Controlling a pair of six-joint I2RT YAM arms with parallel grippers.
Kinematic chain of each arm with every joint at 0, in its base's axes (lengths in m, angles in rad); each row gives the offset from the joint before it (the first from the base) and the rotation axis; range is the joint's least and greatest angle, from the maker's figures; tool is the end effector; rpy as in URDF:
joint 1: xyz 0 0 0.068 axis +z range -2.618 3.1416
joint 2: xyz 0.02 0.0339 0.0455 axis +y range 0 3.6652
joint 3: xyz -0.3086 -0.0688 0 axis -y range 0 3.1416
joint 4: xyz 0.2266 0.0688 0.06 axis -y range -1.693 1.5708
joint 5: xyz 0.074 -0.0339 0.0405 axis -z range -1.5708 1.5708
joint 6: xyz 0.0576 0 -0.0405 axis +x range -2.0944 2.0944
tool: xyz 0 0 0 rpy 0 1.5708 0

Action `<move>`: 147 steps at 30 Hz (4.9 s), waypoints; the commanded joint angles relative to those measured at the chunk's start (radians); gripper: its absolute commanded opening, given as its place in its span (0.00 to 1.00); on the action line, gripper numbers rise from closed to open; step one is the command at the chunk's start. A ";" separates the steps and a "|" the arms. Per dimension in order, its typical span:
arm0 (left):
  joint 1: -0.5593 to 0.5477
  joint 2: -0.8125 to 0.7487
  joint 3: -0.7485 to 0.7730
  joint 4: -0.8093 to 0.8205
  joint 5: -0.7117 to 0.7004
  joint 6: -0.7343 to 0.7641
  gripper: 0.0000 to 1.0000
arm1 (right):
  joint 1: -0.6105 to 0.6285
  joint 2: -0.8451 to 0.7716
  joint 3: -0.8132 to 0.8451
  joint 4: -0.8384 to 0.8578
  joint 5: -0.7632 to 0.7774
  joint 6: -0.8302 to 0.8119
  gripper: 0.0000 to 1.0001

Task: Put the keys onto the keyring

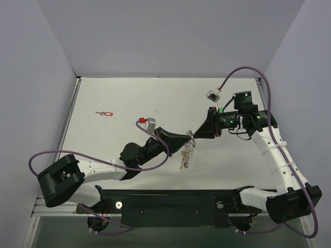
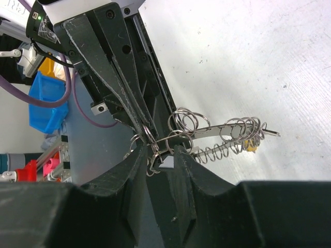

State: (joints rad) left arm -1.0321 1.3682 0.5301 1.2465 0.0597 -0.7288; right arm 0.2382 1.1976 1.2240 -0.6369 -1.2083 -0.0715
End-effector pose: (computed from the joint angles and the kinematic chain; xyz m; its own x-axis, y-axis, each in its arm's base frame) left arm 0.1380 -0.2376 0.3397 -0.4374 -0.5640 -0.7004 0.7958 0.1199 -0.5935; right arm 0.1912 0.1018 0.4127 -0.4965 -0.1466 -0.8556 -0.8658 0.1537 0.4761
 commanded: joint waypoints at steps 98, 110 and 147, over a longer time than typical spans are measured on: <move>0.165 -0.222 0.022 -0.115 0.278 0.205 0.00 | -0.170 -0.151 -0.156 0.266 -0.017 0.251 0.41; 0.236 -0.247 0.275 -0.835 0.246 0.263 0.00 | -0.415 -0.297 -0.348 0.117 0.191 -0.119 0.48; 0.911 -0.535 -0.096 -1.211 -0.253 -0.012 0.00 | -0.511 -0.320 -0.445 0.100 0.197 -0.243 0.50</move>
State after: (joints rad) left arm -0.1356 0.9386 0.4778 0.1101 0.0101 -0.6926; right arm -0.2863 0.8703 0.7589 -0.5087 -0.9970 -0.2752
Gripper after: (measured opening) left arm 0.021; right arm 0.497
